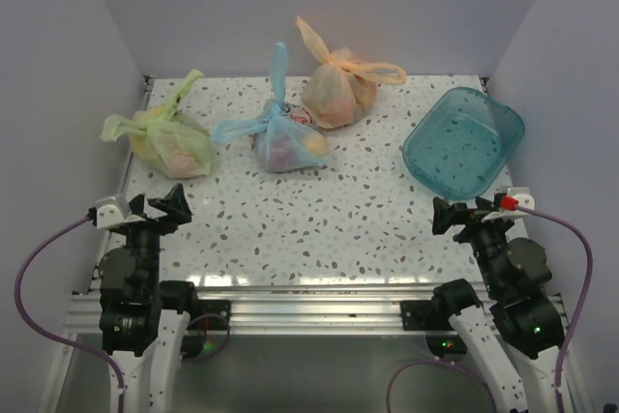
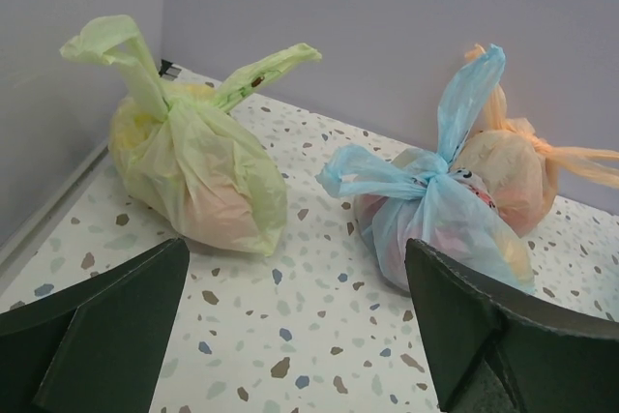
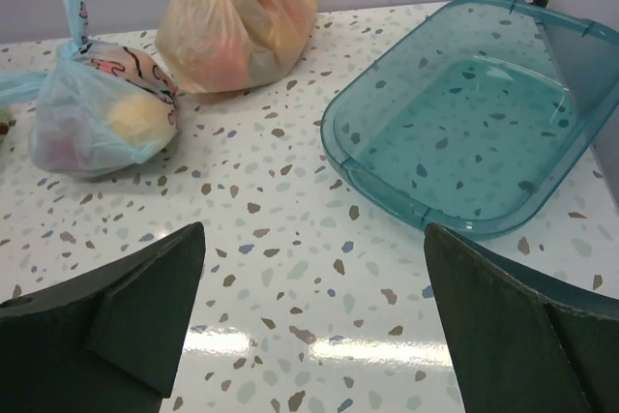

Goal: Untie the knot of the plastic bag and take out the fruit

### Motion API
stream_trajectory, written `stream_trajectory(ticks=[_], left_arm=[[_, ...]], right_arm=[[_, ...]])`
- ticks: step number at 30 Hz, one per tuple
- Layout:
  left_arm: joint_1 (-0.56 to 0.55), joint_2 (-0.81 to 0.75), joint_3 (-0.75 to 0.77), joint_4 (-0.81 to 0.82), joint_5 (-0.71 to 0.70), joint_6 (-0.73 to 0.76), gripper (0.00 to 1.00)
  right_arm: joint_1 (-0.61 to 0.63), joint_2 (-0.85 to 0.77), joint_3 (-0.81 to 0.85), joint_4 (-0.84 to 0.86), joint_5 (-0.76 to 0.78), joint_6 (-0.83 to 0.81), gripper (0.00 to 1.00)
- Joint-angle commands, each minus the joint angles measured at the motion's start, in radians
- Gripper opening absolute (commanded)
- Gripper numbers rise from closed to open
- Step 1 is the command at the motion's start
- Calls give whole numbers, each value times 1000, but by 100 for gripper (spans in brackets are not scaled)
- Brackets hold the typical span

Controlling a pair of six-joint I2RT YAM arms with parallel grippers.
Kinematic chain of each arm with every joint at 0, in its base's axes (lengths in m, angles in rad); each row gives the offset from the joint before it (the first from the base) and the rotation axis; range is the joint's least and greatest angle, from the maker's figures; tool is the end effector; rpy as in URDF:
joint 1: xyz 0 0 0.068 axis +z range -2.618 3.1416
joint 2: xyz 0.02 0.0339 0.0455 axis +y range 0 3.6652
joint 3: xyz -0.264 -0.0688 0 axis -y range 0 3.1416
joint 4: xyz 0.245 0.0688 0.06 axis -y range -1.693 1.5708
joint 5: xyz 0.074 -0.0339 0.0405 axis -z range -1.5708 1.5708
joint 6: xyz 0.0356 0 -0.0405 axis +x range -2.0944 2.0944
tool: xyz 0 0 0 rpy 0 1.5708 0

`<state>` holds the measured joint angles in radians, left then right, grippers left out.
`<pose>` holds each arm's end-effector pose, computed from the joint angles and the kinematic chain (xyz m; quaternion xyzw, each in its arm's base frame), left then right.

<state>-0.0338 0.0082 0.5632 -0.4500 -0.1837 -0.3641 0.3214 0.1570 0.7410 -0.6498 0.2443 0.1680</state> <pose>0.0412 0.0051 0.3072 -0.1768 0.6459 -0.0861 0.7376 0.0396 0.0041 0.3328 0.0275 0.7288 0.0780 0.6797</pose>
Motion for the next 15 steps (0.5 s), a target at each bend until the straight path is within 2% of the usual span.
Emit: stream_trajectory(ticks=[1, 4, 9, 15], left_arm=[[8, 64, 43, 5, -39, -45, 100], [8, 151, 66, -1, -22, -55, 100], [6, 413, 136, -30, -39, -110, 100], [6, 751, 251, 37, 125, -209, 100]], right_arm=[[-4, 4, 8, 3, 19, 13, 99], [-4, 4, 5, 6, 30, 18, 99], [-2, 1, 0, 2, 62, 30, 99], [8, -27, -22, 22, 66, 36, 99]])
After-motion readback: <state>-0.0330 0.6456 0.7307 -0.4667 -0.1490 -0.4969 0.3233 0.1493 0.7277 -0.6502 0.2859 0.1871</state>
